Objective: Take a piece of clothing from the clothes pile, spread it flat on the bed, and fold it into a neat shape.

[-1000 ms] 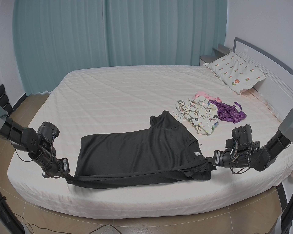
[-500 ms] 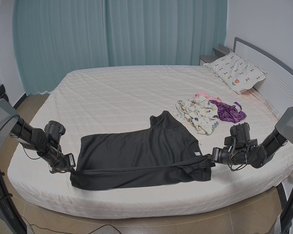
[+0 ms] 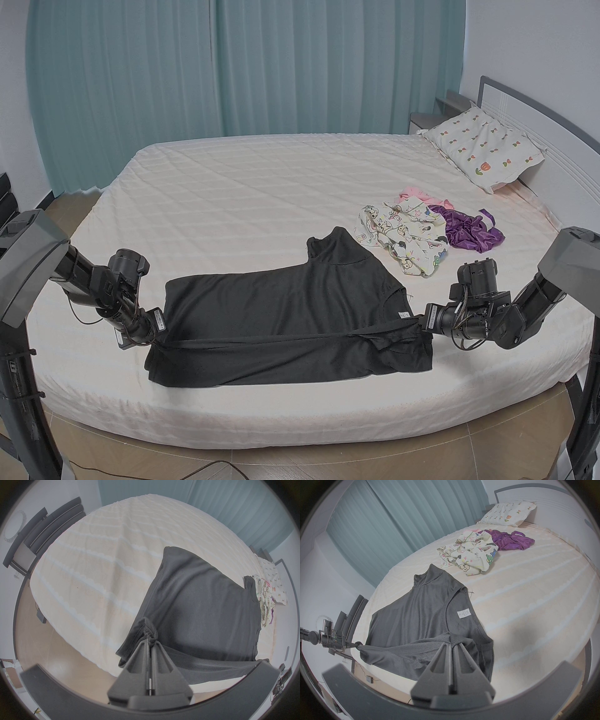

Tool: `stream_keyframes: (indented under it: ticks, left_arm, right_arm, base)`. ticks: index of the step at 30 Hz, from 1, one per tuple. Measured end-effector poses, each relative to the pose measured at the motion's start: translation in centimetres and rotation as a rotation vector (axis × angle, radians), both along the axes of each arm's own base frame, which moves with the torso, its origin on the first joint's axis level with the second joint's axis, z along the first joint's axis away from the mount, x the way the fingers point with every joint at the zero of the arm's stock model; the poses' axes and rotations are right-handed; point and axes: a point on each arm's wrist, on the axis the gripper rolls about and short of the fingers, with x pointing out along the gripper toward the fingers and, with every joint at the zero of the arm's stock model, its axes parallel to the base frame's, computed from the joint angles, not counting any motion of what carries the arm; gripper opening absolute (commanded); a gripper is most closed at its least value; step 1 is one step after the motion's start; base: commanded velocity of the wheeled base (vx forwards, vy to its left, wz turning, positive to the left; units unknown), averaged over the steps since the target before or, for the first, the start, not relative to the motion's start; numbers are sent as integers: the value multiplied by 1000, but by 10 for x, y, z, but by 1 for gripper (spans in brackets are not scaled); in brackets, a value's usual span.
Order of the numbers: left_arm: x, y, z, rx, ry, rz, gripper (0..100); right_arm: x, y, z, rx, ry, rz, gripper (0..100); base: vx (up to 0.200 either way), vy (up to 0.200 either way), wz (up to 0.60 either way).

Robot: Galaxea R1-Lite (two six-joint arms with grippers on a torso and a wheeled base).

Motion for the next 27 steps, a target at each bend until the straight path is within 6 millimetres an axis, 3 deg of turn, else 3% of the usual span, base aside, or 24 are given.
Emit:
stream_keyframes:
  ticks: [16, 17, 18, 27]
  left_arm:
    - [23, 1, -23, -10, 9, 33, 0]
    - [24, 1, -24, -11, 11, 33, 0]
    - [24, 2, -25, -13, 13, 33, 100]
    - [32, 1, -34, -34, 2, 67, 100]
  right_arm:
    - [23, 16, -37, 39, -106, -37, 0]
    - [23, 17, -39, 40, -104, -36, 100]
    - [24, 17, -42, 41, -101, -36, 100]
    - [31, 22, -54, 128, -67, -107, 100]
  base:
    - [0, 0, 0]
    - [0, 0, 0]
    - [0, 0, 0]
    - [0, 0, 0]
